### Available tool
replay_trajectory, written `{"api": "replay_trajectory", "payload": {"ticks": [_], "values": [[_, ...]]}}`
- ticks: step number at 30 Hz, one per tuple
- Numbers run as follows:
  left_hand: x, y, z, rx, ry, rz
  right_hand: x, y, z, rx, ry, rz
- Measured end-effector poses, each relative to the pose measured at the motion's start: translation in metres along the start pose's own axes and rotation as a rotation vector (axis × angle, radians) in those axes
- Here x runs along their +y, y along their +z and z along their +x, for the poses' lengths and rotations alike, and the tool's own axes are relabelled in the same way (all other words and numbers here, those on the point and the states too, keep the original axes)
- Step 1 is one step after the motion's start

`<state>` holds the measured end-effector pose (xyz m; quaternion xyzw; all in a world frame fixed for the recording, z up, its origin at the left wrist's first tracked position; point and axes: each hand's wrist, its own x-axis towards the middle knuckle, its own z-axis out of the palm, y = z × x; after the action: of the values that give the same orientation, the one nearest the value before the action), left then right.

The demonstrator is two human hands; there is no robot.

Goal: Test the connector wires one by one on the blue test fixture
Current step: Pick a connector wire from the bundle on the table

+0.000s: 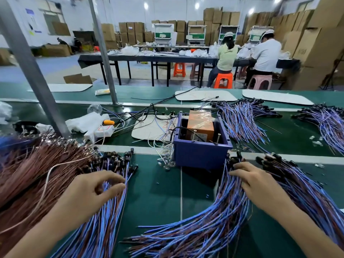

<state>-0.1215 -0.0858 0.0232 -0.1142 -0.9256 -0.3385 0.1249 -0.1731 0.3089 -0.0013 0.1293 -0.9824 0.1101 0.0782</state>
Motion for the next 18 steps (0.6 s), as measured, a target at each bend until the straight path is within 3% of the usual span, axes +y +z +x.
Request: {"api": "replay_trajectory", "payload": {"ticks": [2, 4, 6, 18], "values": [[0.002, 0.014, 0.002, -0.058, -0.087, 0.315, -0.005, 0.006, -0.001, 0.034, -0.021, 0.048], [-0.005, 0.036, 0.004, -0.270, -0.186, 0.681, -0.015, 0.009, 0.001, 0.069, -0.055, 0.101], [-0.007, 0.054, 0.005, -0.344, -0.194, 0.856, -0.028, 0.011, 0.003, 0.082, -0.096, 0.156], [-0.024, 0.069, 0.027, -0.172, -0.196, 1.019, -0.071, 0.023, -0.002, 0.018, -0.136, 0.519]]}}
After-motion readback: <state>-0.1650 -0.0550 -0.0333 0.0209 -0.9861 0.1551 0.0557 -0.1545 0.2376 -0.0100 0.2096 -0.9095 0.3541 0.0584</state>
